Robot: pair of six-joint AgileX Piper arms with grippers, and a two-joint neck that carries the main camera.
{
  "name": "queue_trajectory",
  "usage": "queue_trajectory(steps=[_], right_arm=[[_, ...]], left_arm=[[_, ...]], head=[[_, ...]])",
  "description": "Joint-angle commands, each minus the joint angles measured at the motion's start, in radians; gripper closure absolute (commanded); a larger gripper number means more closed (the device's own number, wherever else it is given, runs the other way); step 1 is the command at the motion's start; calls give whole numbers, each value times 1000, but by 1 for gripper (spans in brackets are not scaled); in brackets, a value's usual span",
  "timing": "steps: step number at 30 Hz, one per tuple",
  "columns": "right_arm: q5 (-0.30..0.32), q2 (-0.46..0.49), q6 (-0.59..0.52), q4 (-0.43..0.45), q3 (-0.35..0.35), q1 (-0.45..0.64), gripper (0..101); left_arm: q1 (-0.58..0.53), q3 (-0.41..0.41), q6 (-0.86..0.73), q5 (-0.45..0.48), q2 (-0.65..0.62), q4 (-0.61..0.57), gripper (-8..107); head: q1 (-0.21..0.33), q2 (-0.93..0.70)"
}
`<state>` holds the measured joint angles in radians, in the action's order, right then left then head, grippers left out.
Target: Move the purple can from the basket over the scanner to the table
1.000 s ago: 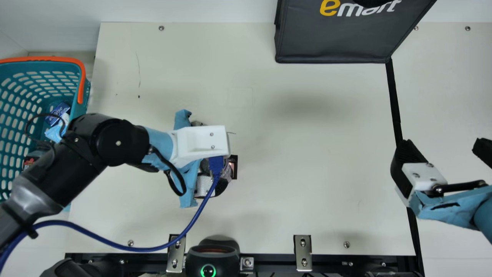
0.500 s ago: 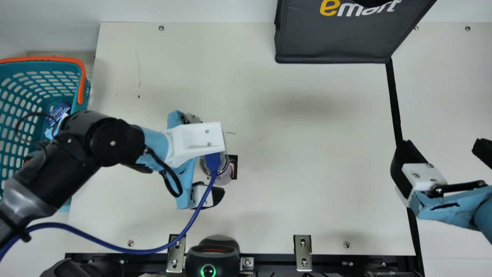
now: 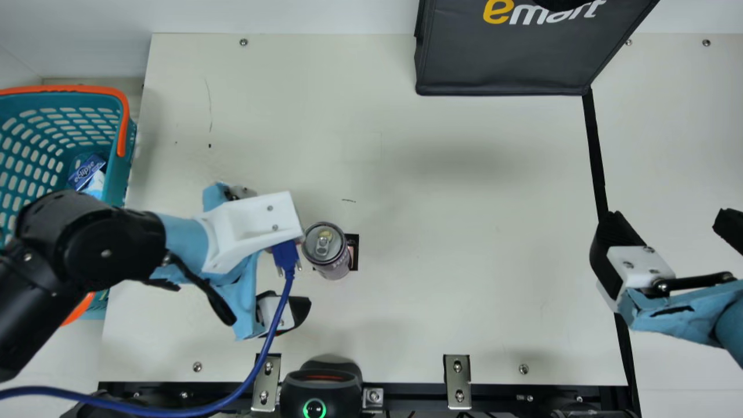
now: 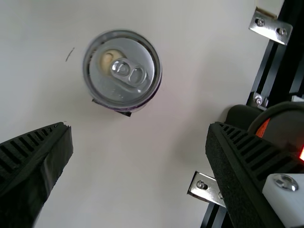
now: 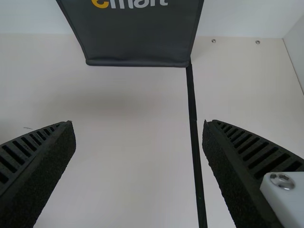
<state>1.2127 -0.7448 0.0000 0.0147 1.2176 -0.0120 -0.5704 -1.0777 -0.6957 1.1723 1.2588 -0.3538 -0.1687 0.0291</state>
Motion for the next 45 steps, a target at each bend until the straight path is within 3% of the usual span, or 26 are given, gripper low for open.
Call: queue_trajectory(steps=[1, 12, 26, 37, 45], right_arm=[[0, 0, 0, 0, 0, 0, 6], [0, 0, 0, 0, 0, 0, 6], [0, 0, 0, 0, 0, 0, 6], [0, 0, 0, 0, 0, 0, 6], [0, 0, 0, 0, 0, 0, 6]], left_arm=[[-7, -11, 147, 0, -17, 18, 9], [-108, -83, 727, -17, -75, 167, 9], [-355, -185, 1449, -16, 3, 431, 9], [-516, -241, 1841, 45, 111, 639, 9], [-571, -210, 1980, 48, 169, 731, 9]], head=[[30, -2], [30, -2], [30, -2], [30, -2], [30, -2]])
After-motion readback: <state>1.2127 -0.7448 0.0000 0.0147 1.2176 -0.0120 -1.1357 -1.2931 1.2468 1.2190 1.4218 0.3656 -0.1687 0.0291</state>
